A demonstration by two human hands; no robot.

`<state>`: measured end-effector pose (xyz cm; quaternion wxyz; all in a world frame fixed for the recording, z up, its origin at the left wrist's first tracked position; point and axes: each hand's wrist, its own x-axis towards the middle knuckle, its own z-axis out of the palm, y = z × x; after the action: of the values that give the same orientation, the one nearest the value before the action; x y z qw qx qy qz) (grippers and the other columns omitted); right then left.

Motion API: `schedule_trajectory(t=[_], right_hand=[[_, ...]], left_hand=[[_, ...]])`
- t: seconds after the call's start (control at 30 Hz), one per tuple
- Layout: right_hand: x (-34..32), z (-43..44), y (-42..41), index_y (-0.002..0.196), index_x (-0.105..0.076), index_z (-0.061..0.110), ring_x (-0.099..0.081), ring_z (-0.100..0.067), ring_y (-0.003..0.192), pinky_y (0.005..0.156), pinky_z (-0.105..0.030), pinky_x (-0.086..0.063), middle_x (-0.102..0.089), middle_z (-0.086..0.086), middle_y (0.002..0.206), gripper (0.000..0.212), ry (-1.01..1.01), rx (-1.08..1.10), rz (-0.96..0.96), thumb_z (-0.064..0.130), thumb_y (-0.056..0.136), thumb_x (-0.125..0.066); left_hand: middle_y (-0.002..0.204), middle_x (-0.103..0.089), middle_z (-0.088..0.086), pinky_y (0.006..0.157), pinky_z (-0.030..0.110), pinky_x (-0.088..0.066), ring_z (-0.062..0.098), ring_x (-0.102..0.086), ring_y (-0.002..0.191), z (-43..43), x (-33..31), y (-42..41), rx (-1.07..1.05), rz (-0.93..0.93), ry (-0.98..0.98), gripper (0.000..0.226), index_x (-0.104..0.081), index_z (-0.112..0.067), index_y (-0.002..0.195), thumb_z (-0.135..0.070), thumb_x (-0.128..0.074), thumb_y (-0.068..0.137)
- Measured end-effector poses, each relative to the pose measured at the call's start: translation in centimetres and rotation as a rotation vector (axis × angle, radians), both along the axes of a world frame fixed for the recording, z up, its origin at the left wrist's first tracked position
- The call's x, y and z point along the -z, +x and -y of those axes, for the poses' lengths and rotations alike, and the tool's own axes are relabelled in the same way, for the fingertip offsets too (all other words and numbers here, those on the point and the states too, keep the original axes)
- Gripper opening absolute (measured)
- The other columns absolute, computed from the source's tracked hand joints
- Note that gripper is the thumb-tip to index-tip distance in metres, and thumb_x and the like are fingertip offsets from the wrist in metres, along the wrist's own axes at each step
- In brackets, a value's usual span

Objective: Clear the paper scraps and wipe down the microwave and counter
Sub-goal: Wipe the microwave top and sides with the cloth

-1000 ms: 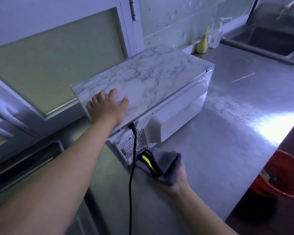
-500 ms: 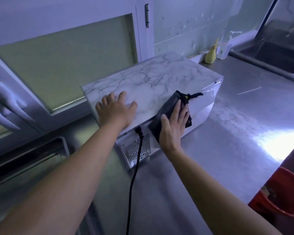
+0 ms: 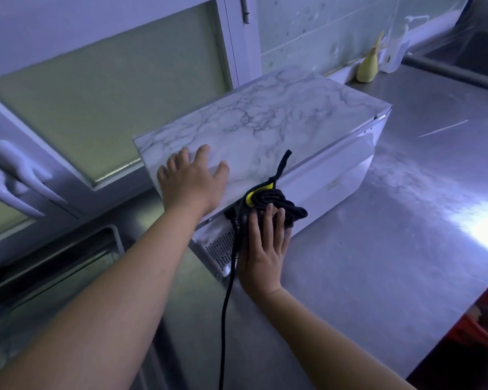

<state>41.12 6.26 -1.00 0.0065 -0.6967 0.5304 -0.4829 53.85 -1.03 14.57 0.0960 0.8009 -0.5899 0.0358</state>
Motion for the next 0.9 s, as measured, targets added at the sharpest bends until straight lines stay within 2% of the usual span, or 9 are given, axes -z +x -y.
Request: schedule_trajectory(t=[0.17,0.37,0.53,0.63,0.7,0.77,0.8,0.83,0.9], right_hand=[[2.7,-1.4,1.6,0.147,-0.034,0.014,0.002,-0.023,0.156,0.116,-0.059,-0.016,0.003,0.0,0.169,0.066,0.033,0.007,0.002,0.013,0.083,-0.049],[5.6,-2.7,1.4,0.14,-0.043,0.007,-0.031,-0.04,0.142,0.105,-0.059,-0.045,-0.041,-0.025,0.151,0.084,0.157,-0.052,0.08,-0.004,0.067,-0.083],[5.7,-5.3,0.9,0.15,-0.041,0.006,-0.027,-0.033,0.148,0.115,-0.055,-0.035,-0.028,-0.013,0.161,0.067,0.547,-0.142,0.396,-0.004,0.085,-0.052],[3.5,-4.9,-0.2,0.155,-0.034,0.026,-0.027,-0.015,0.149,0.118,-0.028,-0.028,-0.022,0.007,0.165,0.076,0.775,-0.171,0.545,-0.006,0.087,-0.049],[1.9,-5.1,-1.7,0.149,-0.045,0.032,-0.052,-0.014,0.129,0.11,-0.028,-0.037,-0.045,0.001,0.155,0.073,0.993,-0.255,0.655,-0.006,0.087,-0.049],[-0.3,-6.4,-3.9,0.125,-0.063,0.043,-0.065,-0.014,0.079,0.076,-0.03,-0.056,-0.071,-0.011,0.113,0.066,1.187,-0.391,0.84,-0.008,0.087,-0.045],[-1.3,-7.2,-5.2,0.114,-0.066,0.045,-0.062,-0.011,0.065,0.062,-0.025,-0.053,-0.073,-0.012,0.098,0.065,1.214,-0.438,0.876,-0.01,0.087,-0.044],[-2.1,-7.9,-6.6,0.109,-0.067,0.045,-0.063,-0.008,0.064,0.06,-0.021,-0.051,-0.073,-0.009,0.092,0.066,1.201,-0.48,0.873,-0.012,0.087,-0.044],[-3.1,-8.7,-8.9,0.12,-0.064,0.042,-0.068,-0.004,0.09,0.084,-0.023,-0.055,-0.075,0.003,0.106,0.068,1.149,-0.533,0.844,-0.015,0.087,-0.047]], left_hand=[[0.151,-0.039,0.01,0.111,0.051,-0.025,0.032,-0.033,0.137,0.3,-0.4,0.0,0.011,-0.006,-0.021,0.056,-0.039,-0.035,0.141,-0.061,-0.029,0.092],[0.154,-0.037,0.008,0.113,0.049,-0.021,0.03,-0.03,0.141,0.6,-0.1,-0.2,0.002,-0.044,-0.002,0.057,-0.039,-0.038,0.143,-0.061,-0.032,0.092],[0.154,-0.039,0.007,0.114,0.048,-0.022,0.03,-0.033,0.14,0.6,-0.1,-0.2,-0.01,-0.056,-0.028,0.058,-0.041,-0.039,0.143,-0.061,-0.035,0.09],[0.154,-0.04,0.004,0.114,0.047,-0.023,0.029,-0.033,0.14,1.0,-0.3,-0.1,-0.02,-0.075,-0.04,0.061,-0.042,-0.041,0.143,-0.064,-0.033,0.087],[0.152,-0.041,0.003,0.113,0.046,-0.025,0.029,-0.035,0.139,0.8,-0.2,-0.1,-0.031,-0.078,-0.021,0.062,-0.042,-0.04,0.142,-0.065,-0.033,0.087],[0.152,-0.042,0.004,0.113,0.046,-0.026,0.029,-0.036,0.138,0.2,0.1,-0.2,-0.038,-0.073,0.003,0.06,-0.043,-0.04,0.142,-0.064,-0.033,0.087],[0.152,-0.042,0.004,0.113,0.046,-0.026,0.029,-0.035,0.139,0.0,0.1,-0.3,-0.038,-0.073,0.011,0.06,-0.043,-0.039,0.142,-0.064,-0.033,0.088],[0.153,-0.041,0.004,0.114,0.046,-0.026,0.029,-0.035,0.139,-0.2,0.1,-0.3,-0.037,-0.075,0.013,0.059,-0.043,-0.039,0.142,-0.064,-0.034,0.089],[0.153,-0.041,0.004,0.115,0.046,-0.026,0.028,-0.034,0.14,-0.2,-0.1,-0.3,-0.037,-0.091,0.003,0.059,-0.043,-0.038,0.142,-0.063,-0.036,0.089]])
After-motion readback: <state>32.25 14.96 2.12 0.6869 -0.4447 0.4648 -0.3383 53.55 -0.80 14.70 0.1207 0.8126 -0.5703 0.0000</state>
